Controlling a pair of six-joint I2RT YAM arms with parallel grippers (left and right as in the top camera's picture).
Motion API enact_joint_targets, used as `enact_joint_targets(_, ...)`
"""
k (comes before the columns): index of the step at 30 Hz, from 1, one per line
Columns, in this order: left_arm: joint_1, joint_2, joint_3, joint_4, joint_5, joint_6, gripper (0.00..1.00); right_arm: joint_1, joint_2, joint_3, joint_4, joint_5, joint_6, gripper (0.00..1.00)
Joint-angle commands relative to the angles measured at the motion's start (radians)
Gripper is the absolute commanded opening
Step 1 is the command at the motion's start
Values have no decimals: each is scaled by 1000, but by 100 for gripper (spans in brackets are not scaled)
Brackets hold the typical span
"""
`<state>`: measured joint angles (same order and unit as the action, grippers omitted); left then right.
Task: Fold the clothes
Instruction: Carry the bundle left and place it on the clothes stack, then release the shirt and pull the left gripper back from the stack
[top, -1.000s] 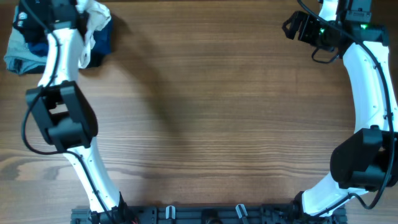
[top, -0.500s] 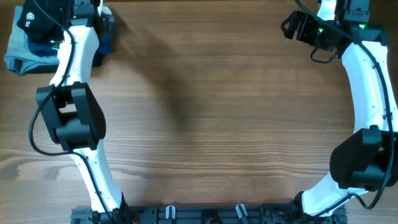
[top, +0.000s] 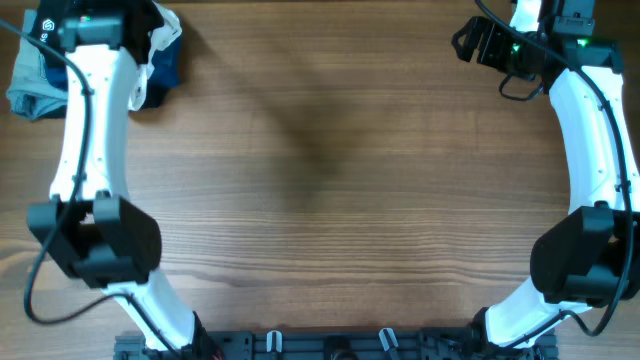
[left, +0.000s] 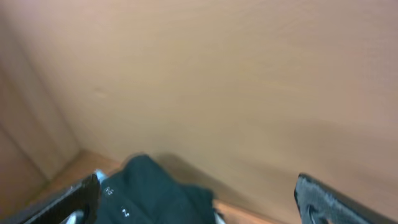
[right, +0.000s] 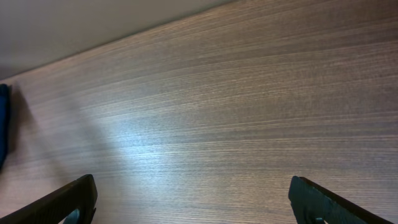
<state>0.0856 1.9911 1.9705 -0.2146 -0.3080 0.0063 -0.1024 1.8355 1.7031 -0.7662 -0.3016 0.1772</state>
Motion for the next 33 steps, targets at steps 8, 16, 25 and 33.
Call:
enact_joint_targets(8,154,425,-7,6,31,-154,100,6,27,-9,-7,13,-19,100)
enact_joint_targets(16,156,657,-7,-201,256,-179,100,6,27,-9,-17,13,-21,100)
enact_joint_targets(25,153,285,-6,-335,351,-179,100,6,27,-9,-24,13,-21,100)
enact_joint_targets(33,153,-136,-6,-581,526,-167,100,6,27,-9,-7,17,-20,100)
